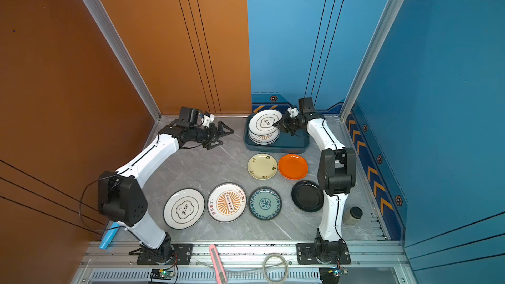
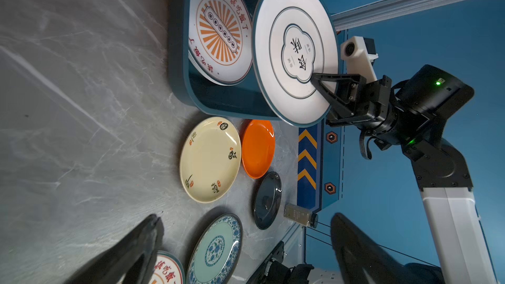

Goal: Place the plates into the plastic bin on the countertop
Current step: 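Grasp the cloud-emblem plate's edge with the right gripper while left releases it, then lower the cloud-emblem plate into the teal bin with the right gripper while left withdraws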

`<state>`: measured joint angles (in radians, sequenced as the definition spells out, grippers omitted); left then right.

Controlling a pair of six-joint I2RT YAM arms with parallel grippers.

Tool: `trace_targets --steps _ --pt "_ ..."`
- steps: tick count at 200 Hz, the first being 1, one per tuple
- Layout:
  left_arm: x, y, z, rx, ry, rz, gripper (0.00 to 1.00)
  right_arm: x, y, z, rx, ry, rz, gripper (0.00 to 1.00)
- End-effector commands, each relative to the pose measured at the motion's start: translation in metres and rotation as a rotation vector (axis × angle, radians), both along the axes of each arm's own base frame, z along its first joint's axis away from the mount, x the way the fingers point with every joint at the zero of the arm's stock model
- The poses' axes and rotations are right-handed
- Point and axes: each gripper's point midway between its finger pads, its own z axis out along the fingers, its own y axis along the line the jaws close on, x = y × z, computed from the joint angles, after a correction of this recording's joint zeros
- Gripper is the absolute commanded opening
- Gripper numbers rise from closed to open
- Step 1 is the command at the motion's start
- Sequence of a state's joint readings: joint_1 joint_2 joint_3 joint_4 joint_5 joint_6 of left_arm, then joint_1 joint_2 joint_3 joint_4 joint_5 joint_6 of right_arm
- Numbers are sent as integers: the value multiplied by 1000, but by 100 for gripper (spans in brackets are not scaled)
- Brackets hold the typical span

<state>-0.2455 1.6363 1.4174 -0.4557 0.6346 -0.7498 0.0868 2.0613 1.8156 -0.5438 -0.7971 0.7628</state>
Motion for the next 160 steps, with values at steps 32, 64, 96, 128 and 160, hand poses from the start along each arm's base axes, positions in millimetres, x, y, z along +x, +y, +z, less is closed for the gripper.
trace_targets --steps 32,64,96,128,160 --pt "-27 53 -24 118 24 105 98 15 -14 -35 -88 65 -30 0" --pt "-52 66 -33 219 48 65 98 22 -14 -52 -107 88 -32 0" --pt "-68 73 -42 238 57 56 98 28 -12 -63 -116 104 -31 0" --pt "-81 75 -58 248 90 49 98 30 -8 -80 -133 144 -27 0" --pt "-90 74 -72 263 120 20 99 32 -8 -95 -145 185 -35 0"
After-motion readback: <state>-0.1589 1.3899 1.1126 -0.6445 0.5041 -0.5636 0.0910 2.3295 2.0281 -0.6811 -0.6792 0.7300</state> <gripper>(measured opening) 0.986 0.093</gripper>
